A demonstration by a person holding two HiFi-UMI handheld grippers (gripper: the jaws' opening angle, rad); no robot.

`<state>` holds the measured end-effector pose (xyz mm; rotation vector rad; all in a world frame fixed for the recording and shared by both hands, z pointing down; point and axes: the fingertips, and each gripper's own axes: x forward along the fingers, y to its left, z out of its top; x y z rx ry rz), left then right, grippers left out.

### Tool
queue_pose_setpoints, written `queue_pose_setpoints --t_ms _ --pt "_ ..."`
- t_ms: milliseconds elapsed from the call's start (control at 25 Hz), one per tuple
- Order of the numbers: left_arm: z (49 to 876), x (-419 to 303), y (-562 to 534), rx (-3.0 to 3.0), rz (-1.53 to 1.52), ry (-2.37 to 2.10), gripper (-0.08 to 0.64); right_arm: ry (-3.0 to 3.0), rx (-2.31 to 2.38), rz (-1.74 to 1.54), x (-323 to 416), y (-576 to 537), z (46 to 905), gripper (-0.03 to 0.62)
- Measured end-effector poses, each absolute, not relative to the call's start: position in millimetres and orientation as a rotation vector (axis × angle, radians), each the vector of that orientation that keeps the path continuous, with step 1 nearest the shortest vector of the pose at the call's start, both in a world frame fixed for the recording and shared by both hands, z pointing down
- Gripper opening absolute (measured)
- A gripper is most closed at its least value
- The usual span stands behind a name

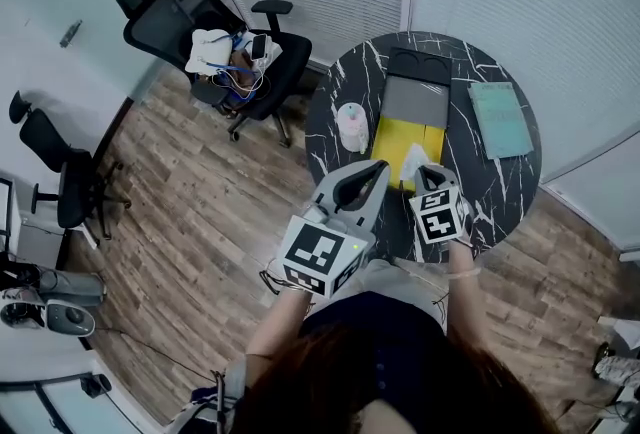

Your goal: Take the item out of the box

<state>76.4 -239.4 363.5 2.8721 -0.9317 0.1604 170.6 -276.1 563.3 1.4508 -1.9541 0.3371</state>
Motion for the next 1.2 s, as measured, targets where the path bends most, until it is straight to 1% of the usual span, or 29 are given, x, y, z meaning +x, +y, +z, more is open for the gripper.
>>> queue_pose_setpoints --t_ms 360,1200 --pt "355.6 61.3 -211.1 2.890 0.116 -0.915 0.026 -1.973 1.538 0.259 158.9 -251.8 529.7 0.025" --pt "338.7 24.5 -152.1 2.907 0.025 -0.927 0.026 -2.037 1.661 0.199 126.1 -183.0 485.2 0.025"
